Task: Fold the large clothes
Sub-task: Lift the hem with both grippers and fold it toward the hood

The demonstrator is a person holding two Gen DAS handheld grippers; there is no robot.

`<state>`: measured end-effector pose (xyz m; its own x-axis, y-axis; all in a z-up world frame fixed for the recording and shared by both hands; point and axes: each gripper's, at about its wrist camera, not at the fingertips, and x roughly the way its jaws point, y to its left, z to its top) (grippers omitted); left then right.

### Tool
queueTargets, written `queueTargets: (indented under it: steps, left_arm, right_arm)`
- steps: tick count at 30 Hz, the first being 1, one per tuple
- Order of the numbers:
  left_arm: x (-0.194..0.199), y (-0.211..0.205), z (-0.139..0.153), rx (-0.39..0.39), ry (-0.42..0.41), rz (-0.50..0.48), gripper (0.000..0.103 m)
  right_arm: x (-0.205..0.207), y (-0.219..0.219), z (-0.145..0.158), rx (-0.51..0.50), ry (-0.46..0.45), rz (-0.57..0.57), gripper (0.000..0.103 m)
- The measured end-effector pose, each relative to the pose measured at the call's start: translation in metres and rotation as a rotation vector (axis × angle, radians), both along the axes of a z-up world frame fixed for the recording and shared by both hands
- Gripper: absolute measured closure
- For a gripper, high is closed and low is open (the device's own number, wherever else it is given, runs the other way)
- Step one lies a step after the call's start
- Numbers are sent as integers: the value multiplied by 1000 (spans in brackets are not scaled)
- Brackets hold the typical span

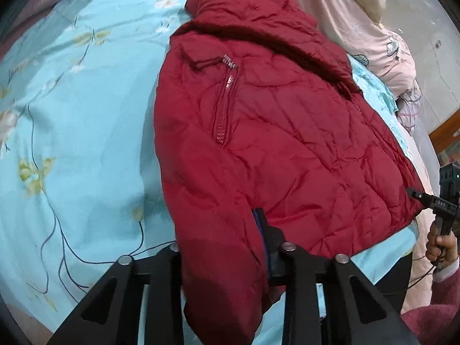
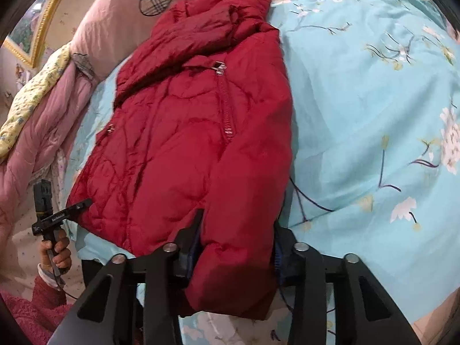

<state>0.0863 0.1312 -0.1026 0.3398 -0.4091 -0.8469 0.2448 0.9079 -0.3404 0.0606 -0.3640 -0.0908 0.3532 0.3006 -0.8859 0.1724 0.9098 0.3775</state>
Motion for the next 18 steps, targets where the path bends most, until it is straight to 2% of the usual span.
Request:
queueTargets:
  steps: [8, 13, 18]
  left_arm:
    - [-15, 4, 22, -51, -66, -3, 85]
    - [-22, 12, 58, -104, -159, -2, 86]
    - [-8, 16, 85, -156, -233, 29, 86]
  right_arm:
    - [-5, -4, 10, 81, -66, -3, 75]
    - [-5, -12, 33, 206, -197, -20, 78]
    - [8, -14, 57, 230, -296, -32, 79]
